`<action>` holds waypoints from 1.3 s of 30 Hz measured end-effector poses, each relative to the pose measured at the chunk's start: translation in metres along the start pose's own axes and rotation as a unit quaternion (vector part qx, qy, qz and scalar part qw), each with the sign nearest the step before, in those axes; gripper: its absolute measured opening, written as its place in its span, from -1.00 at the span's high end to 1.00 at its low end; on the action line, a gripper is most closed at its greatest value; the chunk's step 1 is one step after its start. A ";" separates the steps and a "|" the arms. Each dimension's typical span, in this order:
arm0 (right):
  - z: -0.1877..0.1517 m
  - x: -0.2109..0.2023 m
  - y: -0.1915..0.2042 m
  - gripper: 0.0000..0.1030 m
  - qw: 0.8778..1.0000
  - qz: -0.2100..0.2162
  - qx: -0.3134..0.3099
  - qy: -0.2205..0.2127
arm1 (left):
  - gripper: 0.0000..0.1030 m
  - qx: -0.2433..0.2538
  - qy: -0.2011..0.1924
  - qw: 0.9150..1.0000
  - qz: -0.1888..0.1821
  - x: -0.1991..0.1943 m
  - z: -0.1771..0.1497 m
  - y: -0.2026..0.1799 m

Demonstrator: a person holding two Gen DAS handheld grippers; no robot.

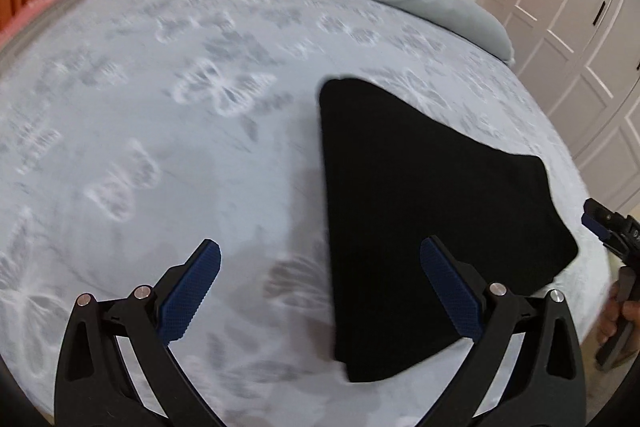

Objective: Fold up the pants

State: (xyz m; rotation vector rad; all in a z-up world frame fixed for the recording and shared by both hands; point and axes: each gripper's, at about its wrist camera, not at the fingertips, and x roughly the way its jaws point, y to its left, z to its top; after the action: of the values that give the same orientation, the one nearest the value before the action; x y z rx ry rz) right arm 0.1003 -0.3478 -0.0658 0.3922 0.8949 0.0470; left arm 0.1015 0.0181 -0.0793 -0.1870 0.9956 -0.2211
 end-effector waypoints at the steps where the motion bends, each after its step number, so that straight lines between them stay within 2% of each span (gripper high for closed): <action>1: 0.001 0.003 -0.001 -0.58 1.000 0.000 0.002 0.009 | -0.90 -0.003 0.011 1.000 -0.007 0.006 -0.001 -0.001; 4: -0.008 0.031 -0.007 -0.58 0.998 -0.012 0.005 0.060 | -0.90 -0.017 0.046 0.998 -0.031 0.027 -0.007 -0.004; 5: -0.011 0.044 -0.008 -0.58 0.996 -0.012 0.003 0.090 | -0.90 -0.022 0.057 0.997 -0.040 0.033 -0.010 -0.005; 7: -0.022 0.066 -0.014 -0.58 0.991 0.003 0.012 0.135 | -0.90 -0.040 0.081 0.993 -0.070 0.047 -0.014 -0.005; 8: -0.025 0.071 -0.015 -0.54 0.990 0.017 0.021 0.138 | -0.90 -0.044 0.085 0.992 -0.076 0.052 -0.015 -0.006; 9: -0.026 0.074 -0.016 -0.34 0.990 0.037 0.029 0.134 | -0.86 -0.038 0.079 0.994 -0.072 0.052 -0.015 -0.008; 10: -0.026 0.076 -0.014 -0.23 0.990 0.049 0.030 0.131 | -0.37 -0.021 0.072 0.994 -0.077 0.051 -0.013 -0.012; 11: -0.023 0.072 -0.009 0.15 0.991 0.052 0.024 0.124 | -0.05 -0.009 0.074 0.992 -0.099 0.050 -0.011 -0.015; 12: -0.019 0.064 -0.003 0.30 0.992 0.056 0.022 0.114 | 0.17 -0.009 0.075 0.992 -0.101 0.044 -0.007 -0.017; 13: -0.015 0.051 0.005 0.33 0.993 0.069 0.017 0.098 | 0.55 -0.011 0.068 0.992 -0.101 0.038 -0.004 -0.017; 15: -0.011 0.023 0.025 0.36 0.991 0.115 0.006 0.069 | 0.59 0.015 0.040 0.994 -0.104 0.008 0.006 -0.018; 17: -0.016 -0.004 0.047 0.35 0.987 0.154 -0.019 0.047 | 0.61 0.021 0.011 0.994 -0.109 -0.030 0.015 -0.007; 18: -0.021 -0.007 0.054 0.32 0.985 0.160 -0.029 0.051 | 0.61 0.020 0.007 0.994 -0.107 -0.041 0.016 0.000; 20: -0.036 0.005 0.061 0.20 0.983 0.152 -0.041 0.089 | 0.53 0.020 0.004 0.997 -0.072 -0.057 0.015 0.022; 21: -0.047 0.025 0.062 0.09 0.982 0.124 -0.048 0.132 | 0.39 0.020 0.010 0.998 -0.055 -0.056 0.013 0.028; 22: -0.056 0.040 0.060 0.04 0.981 0.090 -0.046 0.165 | 0.39 0.017 0.024 0.999 -0.025 -0.049 0.007 0.038; 23: -0.062 0.049 0.057 -0.07 0.980 0.052 -0.040 0.186 | 0.41 0.015 0.027 1.000 -0.001 -0.045 0.003 0.044; 24: -0.063 0.053 0.052 -0.20 0.981 0.041 -0.024 0.187 | 0.41 0.017 0.022 0.999 0.024 -0.044 -0.002 0.047; 26: -0.053 0.041 0.051 -0.23 0.987 0.053 -0.006 0.152 | 0.31 0.028 0.003 0.999 0.025 -0.054 -0.004 0.052; 28: -0.038 0.025 0.056 -0.28 0.994 0.048 -0.013 0.093 | -0.33 0.029 -0.021 0.999 0.010 -0.068 -0.002 0.054; 29: -0.031 0.021 0.059 -0.28 0.996 0.050 -0.015 0.070 | -0.41 0.028 -0.031 0.999 0.006 -0.073 -0.001 0.053; 30: -0.022 0.021 0.061 -0.28 0.997 0.053 -0.018 0.053 | -0.43 0.028 -0.038 0.999 0.001 -0.075 0.002 0.052; 32: -0.014 0.031 0.076 -0.28 0.996 0.052 -0.030 0.059 | -0.43 0.035 -0.038 0.999 -0.004 -0.071 0.006 0.042; 35: -0.003 0.066 0.085 -0.30 0.995 0.003 -0.049 0.087 | -0.43 0.041 -0.025 0.999 0.001 -0.059 0.006 0.028; 36: -0.002 0.079 0.087 -0.13 0.994 -0.017 -0.053 0.094 | -0.43 0.045 -0.021 0.999 0.003 -0.055 0.003 0.024; 37: -0.003 0.086 0.091 0.18 0.994 -0.021 -0.062 0.090 | -0.43 0.049 -0.018 0.999 0.009 -0.049 0.003 0.019; 38: -0.002 0.088 0.098 0.84 0.994 0.003 -0.065 0.090 | -0.43 0.051 -0.017 0.998 0.015 -0.047 0.001 0.017; 39: -0.007 0.080 0.102 0.87 0.995 0.010 -0.064 0.078 | -0.43 0.054 -0.016 0.998 0.021 -0.045 0.000 0.015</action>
State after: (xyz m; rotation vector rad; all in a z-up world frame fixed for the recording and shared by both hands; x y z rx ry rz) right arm 0.1575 -0.2347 -0.0939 0.2809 1.0359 0.1539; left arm 0.0798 0.0444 -0.0469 -0.0717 0.9521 -0.2328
